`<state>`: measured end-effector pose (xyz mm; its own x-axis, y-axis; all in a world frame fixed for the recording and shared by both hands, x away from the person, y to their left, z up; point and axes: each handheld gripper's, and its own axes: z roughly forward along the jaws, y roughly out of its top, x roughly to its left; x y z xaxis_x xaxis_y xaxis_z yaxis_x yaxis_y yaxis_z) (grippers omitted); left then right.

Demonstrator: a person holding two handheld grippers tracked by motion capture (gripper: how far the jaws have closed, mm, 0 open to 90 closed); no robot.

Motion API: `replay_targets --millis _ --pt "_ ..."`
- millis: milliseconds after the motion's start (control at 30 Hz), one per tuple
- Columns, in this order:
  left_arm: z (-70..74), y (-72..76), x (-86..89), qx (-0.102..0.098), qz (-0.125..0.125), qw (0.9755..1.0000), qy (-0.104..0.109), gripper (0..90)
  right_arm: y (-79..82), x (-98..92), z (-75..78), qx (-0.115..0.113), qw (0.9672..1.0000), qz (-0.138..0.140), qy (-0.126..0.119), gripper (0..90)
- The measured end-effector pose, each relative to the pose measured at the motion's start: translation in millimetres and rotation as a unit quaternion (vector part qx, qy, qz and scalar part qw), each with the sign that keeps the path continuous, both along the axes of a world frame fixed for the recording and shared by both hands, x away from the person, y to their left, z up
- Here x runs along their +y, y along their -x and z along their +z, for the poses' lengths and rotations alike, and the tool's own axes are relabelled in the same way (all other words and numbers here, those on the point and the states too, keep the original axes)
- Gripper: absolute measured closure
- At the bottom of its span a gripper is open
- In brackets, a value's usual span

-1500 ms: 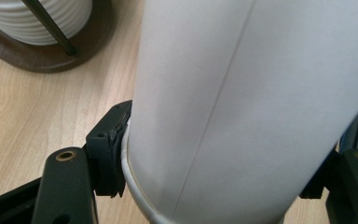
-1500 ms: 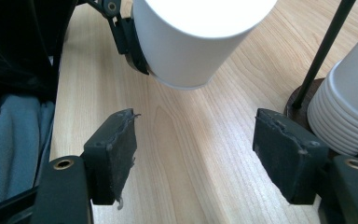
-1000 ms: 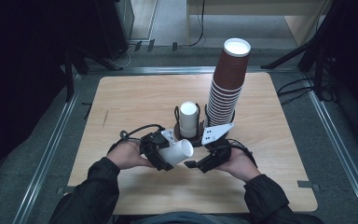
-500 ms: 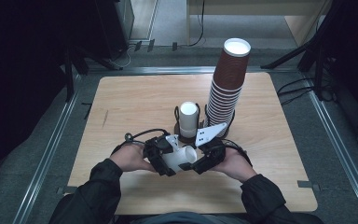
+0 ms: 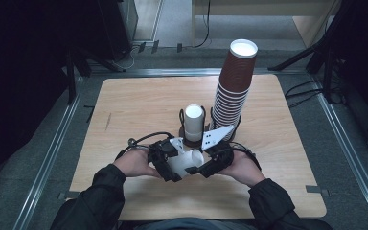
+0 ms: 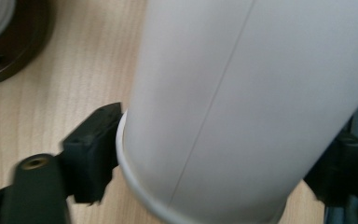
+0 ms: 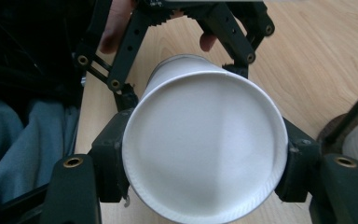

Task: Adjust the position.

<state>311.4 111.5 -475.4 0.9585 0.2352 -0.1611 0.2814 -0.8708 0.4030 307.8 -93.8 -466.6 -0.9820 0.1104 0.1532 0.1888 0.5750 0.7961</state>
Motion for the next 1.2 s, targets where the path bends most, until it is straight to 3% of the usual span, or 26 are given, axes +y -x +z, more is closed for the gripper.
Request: replay_targets --millis 333,667,767,867,967,1100,1200 --pt "8.5 -3.1 18.8 -0.012 0.035 0.9986 0.037 10.9 -4.5 -13.7 1.6 -0.003 0.9997 -0.025 -0.005 34.2" --pt "19.7 -6.2 33.4 -0.018 0.046 0.9939 0.098 10.9 -9.0 -25.2 3.3 0.000 0.9986 -0.039 -0.036 33.9" --pt "22.0 -5.3 35.9 -0.027 0.053 0.9913 0.117 10.7 -9.6 -28.0 3.9 0.003 0.9981 -0.044 -0.043 33.9" --pt "22.4 -4.9 38.2 -0.022 0.059 0.9880 0.141 9.3 -9.9 -30.6 4.9 0.003 0.9977 -0.045 -0.050 33.9" --pt "21.2 -5.4 38.0 -0.011 0.057 0.9864 0.154 5.4 -10.4 -32.6 6.0 0.007 0.9970 -0.046 -0.062 33.9" --pt "20.5 -5.9 36.6 -0.005 0.059 0.9807 0.186 4.9 -11.3 -35.6 8.2 0.018 0.9949 -0.049 -0.087 33.9" --pt "19.1 -4.5 32.9 -0.016 0.061 0.9785 0.196 5.0 -11.5 -37.3 10.1 0.023 0.9934 -0.050 -0.101 33.9"
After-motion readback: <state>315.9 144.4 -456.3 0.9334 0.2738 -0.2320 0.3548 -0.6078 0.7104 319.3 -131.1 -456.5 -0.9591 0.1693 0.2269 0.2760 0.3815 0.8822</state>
